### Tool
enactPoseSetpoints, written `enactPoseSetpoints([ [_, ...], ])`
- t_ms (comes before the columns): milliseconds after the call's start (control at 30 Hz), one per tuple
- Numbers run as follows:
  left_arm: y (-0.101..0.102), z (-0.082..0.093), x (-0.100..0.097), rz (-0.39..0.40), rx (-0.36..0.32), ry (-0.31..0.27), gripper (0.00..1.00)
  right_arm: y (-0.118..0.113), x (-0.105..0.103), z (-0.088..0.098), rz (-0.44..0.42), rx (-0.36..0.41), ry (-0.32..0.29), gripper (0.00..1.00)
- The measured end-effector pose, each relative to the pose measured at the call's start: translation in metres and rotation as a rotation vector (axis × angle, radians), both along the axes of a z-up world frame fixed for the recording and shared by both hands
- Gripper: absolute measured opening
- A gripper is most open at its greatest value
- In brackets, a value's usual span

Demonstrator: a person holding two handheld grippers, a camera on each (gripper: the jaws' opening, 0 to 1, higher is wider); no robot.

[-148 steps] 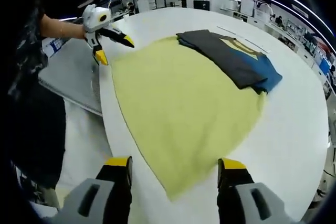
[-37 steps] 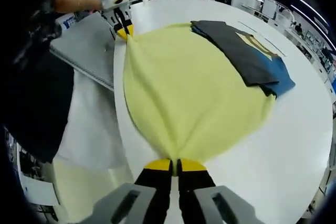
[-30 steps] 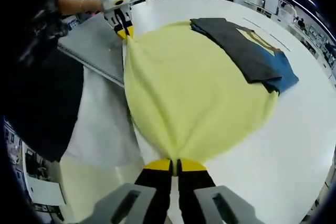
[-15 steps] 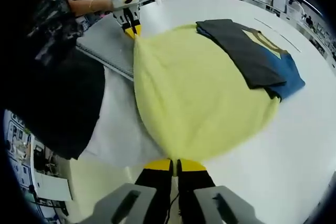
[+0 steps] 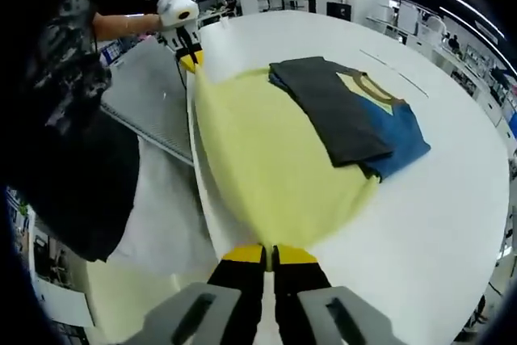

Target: Fold the garment on the visible template until the final outline fits inside the template.

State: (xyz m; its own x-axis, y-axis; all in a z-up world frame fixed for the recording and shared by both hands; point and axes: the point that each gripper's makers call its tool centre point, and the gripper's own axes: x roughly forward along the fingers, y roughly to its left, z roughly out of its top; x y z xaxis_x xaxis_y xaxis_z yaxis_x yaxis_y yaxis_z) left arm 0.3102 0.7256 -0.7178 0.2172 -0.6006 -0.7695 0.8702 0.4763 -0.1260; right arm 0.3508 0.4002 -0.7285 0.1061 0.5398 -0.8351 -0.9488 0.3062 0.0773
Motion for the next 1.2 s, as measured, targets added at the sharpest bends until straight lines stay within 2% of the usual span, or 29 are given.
enactPoseSetpoints([
  [200, 0.003, 0.012, 0.022, 0.036, -0.014, -0.047, 0.00, 0.003, 0.027, 0.015, -0.060, 0.035, -0.078, 0.00],
  [300, 0.004, 0.019, 0.036, 0.067, -0.029, -0.075, 0.00, 0.005, 0.033, 0.020, -0.071, 0.041, -0.092, 0.00],
  [433, 0.006, 0.025, 0.048, 0.081, -0.035, -0.098, 0.00, 0.008, 0.043, 0.025, -0.081, 0.039, -0.120, 0.00],
  [567, 0.006, 0.034, 0.066, 0.091, -0.030, -0.145, 0.00, 0.011, 0.055, 0.029, -0.090, 0.024, -0.155, 0.00],
  [867, 0.008, 0.051, 0.101, 0.106, -0.017, -0.221, 0.00, 0.015, 0.088, 0.044, -0.133, 0.028, -0.221, 0.00],
  [900, 0.007, 0.054, 0.108, 0.112, -0.020, -0.243, 0.00, 0.015, 0.093, 0.046, -0.136, 0.028, -0.232, 0.00],
  [1200, 0.009, 0.066, 0.141, 0.189, -0.021, -0.314, 0.00, 0.015, 0.131, 0.057, -0.165, 0.030, -0.292, 0.00],
])
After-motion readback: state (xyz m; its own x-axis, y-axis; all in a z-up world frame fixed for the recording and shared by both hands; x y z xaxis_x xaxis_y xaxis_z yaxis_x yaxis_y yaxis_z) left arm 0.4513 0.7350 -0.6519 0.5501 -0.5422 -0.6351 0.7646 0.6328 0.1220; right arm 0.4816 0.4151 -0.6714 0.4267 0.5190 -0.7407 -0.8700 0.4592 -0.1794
